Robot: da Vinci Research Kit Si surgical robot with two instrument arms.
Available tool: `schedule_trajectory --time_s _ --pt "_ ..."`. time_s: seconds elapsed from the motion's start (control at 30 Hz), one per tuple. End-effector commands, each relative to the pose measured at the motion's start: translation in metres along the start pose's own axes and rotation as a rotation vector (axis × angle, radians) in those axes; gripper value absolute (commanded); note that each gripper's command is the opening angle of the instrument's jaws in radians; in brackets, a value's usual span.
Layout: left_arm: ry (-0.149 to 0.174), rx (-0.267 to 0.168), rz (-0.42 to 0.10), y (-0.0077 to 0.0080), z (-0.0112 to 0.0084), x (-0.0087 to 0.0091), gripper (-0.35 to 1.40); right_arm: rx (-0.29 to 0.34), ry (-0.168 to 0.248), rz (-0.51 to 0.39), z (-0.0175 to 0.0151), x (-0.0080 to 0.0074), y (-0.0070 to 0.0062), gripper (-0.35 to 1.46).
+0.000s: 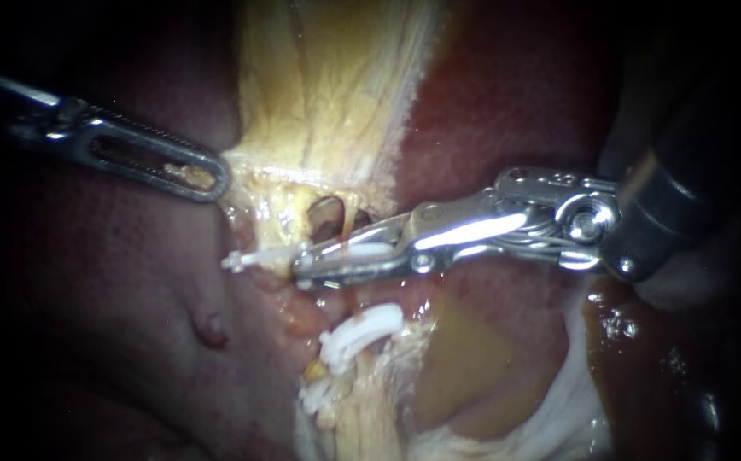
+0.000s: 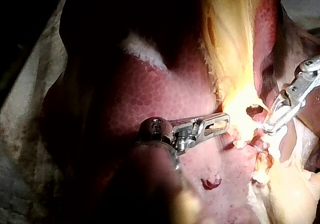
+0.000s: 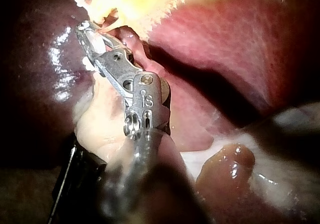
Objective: Going back third clip right tube
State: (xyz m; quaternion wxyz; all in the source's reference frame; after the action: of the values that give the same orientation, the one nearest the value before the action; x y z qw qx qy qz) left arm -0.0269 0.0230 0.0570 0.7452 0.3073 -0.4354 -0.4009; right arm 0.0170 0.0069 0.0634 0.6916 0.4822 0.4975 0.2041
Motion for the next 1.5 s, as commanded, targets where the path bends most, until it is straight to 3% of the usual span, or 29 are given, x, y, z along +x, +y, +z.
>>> schedule_trajectory --time_s 0.03,0.17,0.23,0.3,0.37,0.43,0.53,0.63,0.83,0.93,1.17,1.5 --pt "0.000 0.000 0.000 0.0000 0.0000 0.0000 -0.35 0.000 0.000 0.001 0.0001 0.0000 0.0000 -0.35" --pt "0.000 0.001 0.000 0.0001 0.0000 0.0000 -0.35 0.000 -0.003 0.012 0.0001 0.0000 -0.0001 -0.35" --pt "0.000 0.000 0.000 0.0001 0.0000 0.0000 -0.35 0.032 -0.019 0.052 0.0001 0.0000 -0.0001 -0.35" --pt "0.000 0.000 0.000 0.0001 0.0000 0.0000 -0.35 0.040 -0.025 0.061 0.0001 -0.0003 -0.0001 -0.08" --pt "0.000 0.000 0.000 0.0001 0.0000 0.0000 -0.35 0.006 -0.007 0.072 0.0003 -0.0004 -0.0001 0.26" --pt "0.000 0.000 0.000 0.0001 0.0000 0.0000 -0.35 -0.033 0.015 0.078 0.0005 -0.0004 -0.0001 0.39" --pt "0.000 0.000 0.000 0.0001 0.0000 0.0000 -0.35 -0.062 0.031 0.080 0.0005 -0.0005 -0.0001 0.44" --pt "0.000 0.000 0.000 0.0001 0.0000 0.0000 -0.35 -0.162 0.071 0.046 0.0005 -0.0012 -0.0001 0.48" --pt "0.000 0.000 0.000 0.0001 0.0000 0.0000 -0.35 -0.306 0.047 -0.071 0.0010 -0.0028 0.0006 0.50" --pt "0.000 0.000 0.000 0.0001 0.0000 0.0001 -0.35 -0.345 0.030 -0.132 0.0008 -0.0036 0.0012 0.50" --pt "0.000 -0.001 0.001 0.0001 0.0001 0.0002 -0.35 -0.400 0.031 -0.198 0.0002 -0.0043 0.0016 0.50" --pt "0.000 -0.001 0.001 0.0001 0.0001 0.0002 -0.35 -0.400 0.021 -0.237 -0.0007 -0.0047 0.0014 0.50"
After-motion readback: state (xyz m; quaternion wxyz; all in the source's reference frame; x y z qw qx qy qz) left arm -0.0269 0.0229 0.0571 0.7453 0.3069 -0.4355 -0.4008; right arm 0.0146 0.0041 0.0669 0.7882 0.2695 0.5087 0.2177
